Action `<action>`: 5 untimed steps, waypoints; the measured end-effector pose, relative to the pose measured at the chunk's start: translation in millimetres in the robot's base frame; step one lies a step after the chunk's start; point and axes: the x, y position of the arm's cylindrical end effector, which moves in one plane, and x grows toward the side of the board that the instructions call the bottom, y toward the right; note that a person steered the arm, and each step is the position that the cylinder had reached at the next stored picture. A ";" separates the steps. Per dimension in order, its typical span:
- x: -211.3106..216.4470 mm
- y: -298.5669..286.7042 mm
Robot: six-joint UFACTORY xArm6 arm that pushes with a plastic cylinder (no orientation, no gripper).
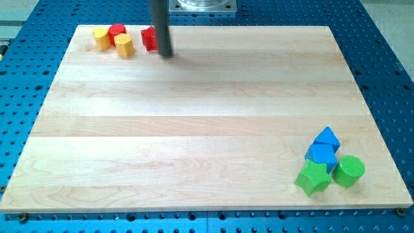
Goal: Push the red star into the group of blocks
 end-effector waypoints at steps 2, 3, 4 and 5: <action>-37.6 -47.0; -34.8 -108.9; -28.2 -81.8; 22.4 12.5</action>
